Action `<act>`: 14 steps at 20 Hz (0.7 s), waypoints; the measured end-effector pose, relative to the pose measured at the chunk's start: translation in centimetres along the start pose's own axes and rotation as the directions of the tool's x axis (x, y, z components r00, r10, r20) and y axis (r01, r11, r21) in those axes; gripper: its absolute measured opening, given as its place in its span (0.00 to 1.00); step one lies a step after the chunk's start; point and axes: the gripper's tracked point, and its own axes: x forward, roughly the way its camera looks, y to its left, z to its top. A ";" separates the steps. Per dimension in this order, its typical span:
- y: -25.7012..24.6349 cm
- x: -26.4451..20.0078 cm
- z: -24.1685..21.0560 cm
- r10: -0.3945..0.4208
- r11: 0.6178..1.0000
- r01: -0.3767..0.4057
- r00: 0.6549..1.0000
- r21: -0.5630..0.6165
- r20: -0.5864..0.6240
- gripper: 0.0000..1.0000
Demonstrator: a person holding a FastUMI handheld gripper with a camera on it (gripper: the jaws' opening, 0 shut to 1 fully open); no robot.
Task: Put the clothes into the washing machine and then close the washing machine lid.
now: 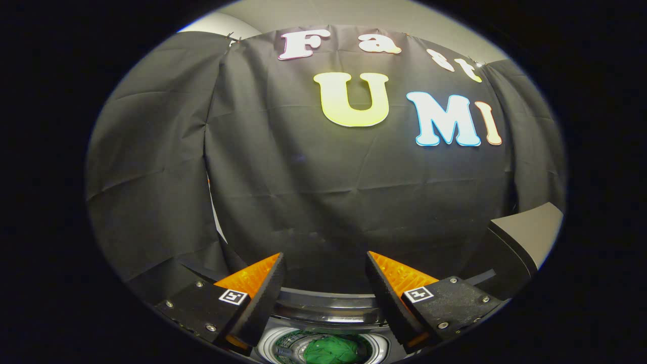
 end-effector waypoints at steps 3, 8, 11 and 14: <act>0.2 -1.2 -0.7 0.000 1.000 0.000 1.000 -0.003 0.006 0.97; 0.6 -2.8 -1.7 0.005 1.000 -0.005 1.000 -0.006 0.018 0.97; 0.7 -3.6 -2.5 0.009 1.000 -0.009 1.000 -0.007 0.019 0.97; 0.9 -4.7 -3.5 0.013 1.000 -0.013 1.000 -0.006 0.019 0.96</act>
